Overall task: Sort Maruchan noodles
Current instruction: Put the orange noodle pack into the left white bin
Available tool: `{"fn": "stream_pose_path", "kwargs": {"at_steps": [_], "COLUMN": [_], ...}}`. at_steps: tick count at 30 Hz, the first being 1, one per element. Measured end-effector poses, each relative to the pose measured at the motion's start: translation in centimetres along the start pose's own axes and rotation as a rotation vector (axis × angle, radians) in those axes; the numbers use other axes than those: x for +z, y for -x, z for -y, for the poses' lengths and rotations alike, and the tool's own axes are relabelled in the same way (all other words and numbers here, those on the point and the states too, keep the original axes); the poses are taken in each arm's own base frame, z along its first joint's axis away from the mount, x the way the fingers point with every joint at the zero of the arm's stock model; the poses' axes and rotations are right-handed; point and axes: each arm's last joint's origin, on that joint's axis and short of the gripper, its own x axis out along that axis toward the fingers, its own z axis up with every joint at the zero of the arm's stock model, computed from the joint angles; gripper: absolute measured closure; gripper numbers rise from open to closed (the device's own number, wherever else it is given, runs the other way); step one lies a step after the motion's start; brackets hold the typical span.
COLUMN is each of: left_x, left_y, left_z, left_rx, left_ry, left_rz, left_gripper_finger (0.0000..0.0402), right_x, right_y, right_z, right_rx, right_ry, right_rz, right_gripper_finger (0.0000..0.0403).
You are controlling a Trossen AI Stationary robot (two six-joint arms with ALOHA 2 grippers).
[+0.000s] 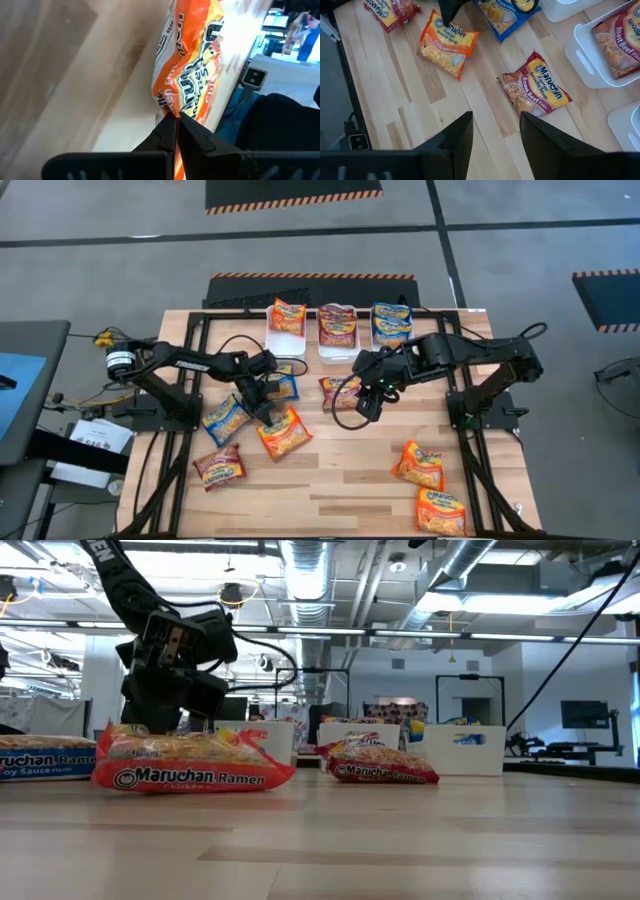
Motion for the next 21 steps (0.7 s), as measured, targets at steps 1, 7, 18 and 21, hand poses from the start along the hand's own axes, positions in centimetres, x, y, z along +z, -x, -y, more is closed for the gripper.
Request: {"fn": "stream_pose_path", "kwargs": {"at_steps": [1, 7, 18, 21], "left_x": [0.0, -0.6, -1.4, -1.7], "left_y": [0.1, 0.9, 0.5, 0.1], "left_z": [0.2, 1.8, 3.7, 3.9], "left_rx": [-0.004, -0.035, -0.045, -0.038], "left_ry": [-0.002, -0.039, -0.083, -0.097], "left_rz": [0.004, 0.030, 0.040, 0.031], "left_gripper_finger": [0.0401, 0.0401, 0.0401, 0.0401], "right_x": [0.0, 0.0, -1.4, -2.1], "right_y": [0.0, 0.2, -5.5, -7.8], "right_z": [-0.1, -1.4, -5.0, -5.0], "right_rx": [0.014, 0.158, 0.359, 0.388], "right_ry": [-0.001, 0.034, 0.127, 0.124], "right_rz": [-0.004, 0.001, 0.219, 0.271], "right_gripper_finger": [0.0216, 0.0216, 0.0216, 0.0216]}}
